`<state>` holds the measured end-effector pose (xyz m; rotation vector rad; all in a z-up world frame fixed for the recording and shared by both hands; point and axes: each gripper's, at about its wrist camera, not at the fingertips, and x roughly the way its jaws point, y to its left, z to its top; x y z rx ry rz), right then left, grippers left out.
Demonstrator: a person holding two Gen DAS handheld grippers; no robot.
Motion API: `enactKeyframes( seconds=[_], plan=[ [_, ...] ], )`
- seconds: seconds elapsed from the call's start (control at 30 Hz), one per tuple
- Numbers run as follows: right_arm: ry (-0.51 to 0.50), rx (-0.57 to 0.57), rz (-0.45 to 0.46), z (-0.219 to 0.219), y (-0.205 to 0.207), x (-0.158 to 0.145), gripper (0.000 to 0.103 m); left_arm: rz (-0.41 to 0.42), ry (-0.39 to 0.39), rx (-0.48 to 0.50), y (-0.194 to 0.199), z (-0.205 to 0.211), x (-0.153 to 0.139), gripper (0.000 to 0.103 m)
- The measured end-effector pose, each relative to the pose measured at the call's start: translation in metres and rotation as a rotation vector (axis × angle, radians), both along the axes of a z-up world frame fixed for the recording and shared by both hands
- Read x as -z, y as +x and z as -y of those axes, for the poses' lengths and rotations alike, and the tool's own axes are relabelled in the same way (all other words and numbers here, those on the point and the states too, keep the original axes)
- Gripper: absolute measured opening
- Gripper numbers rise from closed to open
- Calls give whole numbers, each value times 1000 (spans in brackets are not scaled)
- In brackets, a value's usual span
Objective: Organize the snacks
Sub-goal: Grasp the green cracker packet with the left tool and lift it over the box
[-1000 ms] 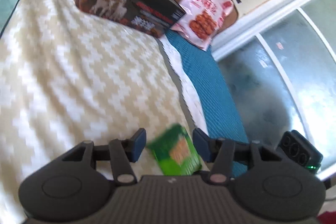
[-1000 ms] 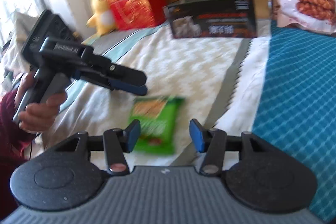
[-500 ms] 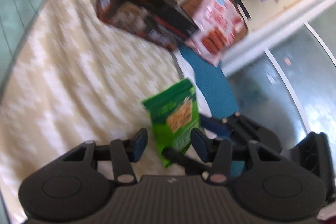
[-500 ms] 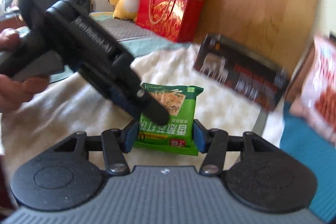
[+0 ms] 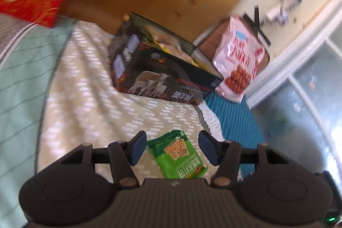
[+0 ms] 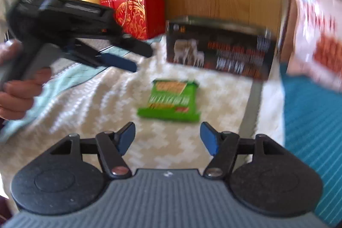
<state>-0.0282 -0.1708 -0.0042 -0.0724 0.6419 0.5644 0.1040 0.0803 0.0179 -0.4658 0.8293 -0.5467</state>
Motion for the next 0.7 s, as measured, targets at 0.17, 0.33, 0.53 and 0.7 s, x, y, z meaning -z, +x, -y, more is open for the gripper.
enactKeyframes(
  seconds=[0.17, 0.33, 0.53, 0.7],
  plan=[
    [23, 17, -19, -14, 4, 3, 52, -26, 59, 46, 13, 24, 18, 53],
    [-29, 93, 41, -16, 13, 3, 50, -63, 15, 90, -8, 24, 18, 53],
    [-42, 74, 51, -13, 12, 5, 51, -75, 1, 62, -3, 19, 18, 56],
    [-64, 68, 81, -14, 14, 1, 26, -65, -8, 63, 2, 26, 11, 52]
  ],
)
